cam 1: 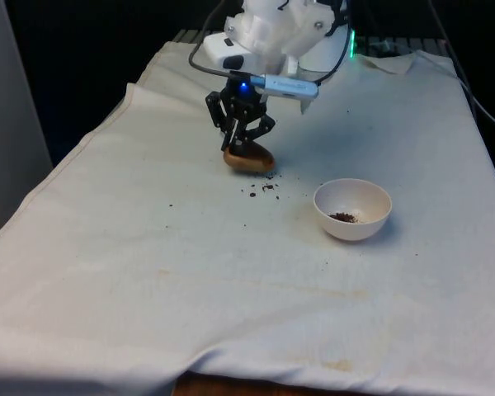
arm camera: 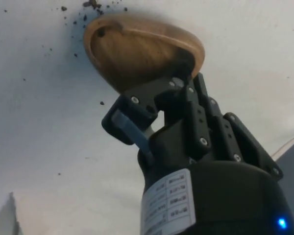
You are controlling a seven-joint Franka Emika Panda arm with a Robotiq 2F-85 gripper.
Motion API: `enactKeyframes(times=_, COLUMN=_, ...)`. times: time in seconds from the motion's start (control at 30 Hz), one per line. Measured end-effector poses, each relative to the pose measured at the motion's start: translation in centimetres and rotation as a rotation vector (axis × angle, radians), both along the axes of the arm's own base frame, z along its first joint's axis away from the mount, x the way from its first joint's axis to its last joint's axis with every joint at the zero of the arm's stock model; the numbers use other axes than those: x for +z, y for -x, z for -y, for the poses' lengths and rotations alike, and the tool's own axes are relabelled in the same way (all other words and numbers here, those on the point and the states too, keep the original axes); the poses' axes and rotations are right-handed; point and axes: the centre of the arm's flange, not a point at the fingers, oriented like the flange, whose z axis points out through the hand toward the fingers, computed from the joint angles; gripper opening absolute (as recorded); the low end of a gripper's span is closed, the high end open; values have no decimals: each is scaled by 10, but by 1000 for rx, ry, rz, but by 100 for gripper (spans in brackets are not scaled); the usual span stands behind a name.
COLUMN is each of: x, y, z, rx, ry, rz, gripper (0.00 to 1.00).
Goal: Pour the coffee beans from the cup into the bowl.
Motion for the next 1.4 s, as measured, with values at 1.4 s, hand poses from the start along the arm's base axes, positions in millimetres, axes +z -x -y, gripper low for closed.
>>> enactKeyframes(times=1.4, x=9, y=-2, z=31, rx=-38, ry=-208, rz=31, gripper=17)
